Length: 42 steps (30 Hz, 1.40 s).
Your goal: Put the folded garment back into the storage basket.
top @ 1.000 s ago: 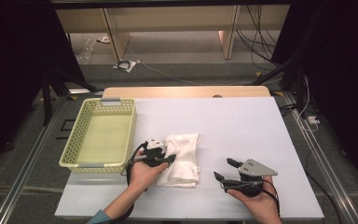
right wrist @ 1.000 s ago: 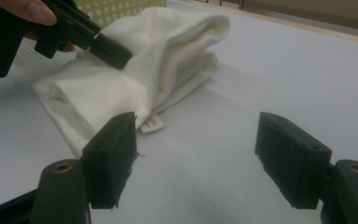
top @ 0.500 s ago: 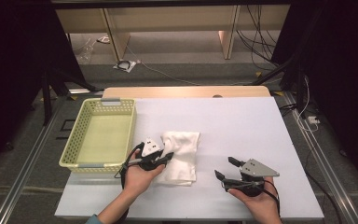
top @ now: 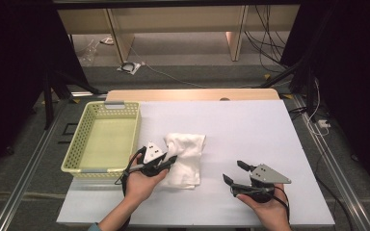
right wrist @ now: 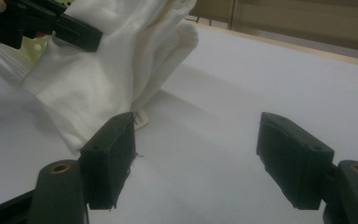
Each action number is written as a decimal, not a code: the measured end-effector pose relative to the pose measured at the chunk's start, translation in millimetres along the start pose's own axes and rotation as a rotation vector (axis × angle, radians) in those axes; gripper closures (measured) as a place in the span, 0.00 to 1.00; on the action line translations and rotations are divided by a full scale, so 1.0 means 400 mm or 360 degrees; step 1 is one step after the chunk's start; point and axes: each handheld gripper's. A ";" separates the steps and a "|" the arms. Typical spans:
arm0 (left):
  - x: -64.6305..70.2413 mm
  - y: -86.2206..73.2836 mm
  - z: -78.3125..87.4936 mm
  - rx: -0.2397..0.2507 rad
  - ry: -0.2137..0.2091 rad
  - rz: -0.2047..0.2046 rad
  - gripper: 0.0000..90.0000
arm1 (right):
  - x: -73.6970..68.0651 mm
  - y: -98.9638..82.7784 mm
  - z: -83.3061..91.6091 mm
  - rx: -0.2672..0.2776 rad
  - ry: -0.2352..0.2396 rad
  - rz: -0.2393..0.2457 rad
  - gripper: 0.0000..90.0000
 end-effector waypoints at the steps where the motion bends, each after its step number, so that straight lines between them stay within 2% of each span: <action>1: 0.000 0.001 0.001 0.0005 -0.0001 -0.0003 0.82 | 0.000 0.000 0.000 0.0008 -0.0001 -0.0002 0.32; 12: -0.007 0.012 0.019 0.0055 0.0006 0.0006 0.82 | 0.001 0.001 0.003 0.0034 0.0005 -0.0010 0.32; 17: -0.008 0.023 0.032 0.0079 0.0024 -0.0027 0.82 | 0.002 0.000 0.003 0.0030 -0.0002 -0.0008 0.32; 31: -0.017 0.040 0.055 0.0116 0.0062 -0.0058 0.82 | 0.002 -0.001 0.001 0.0038 -0.0006 -0.0006 0.32; 42: -0.031 0.050 0.070 0.0147 0.0086 -0.0050 0.82 | 0.002 0.000 0.002 0.0036 -0.0011 -0.0001 0.32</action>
Point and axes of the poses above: each handheld gripper's, and its own axes: z roughly backward along the jaws, y roughly out of its top, x roughly to its right, and after that the axes turned 4 degrees about -y, right-handed
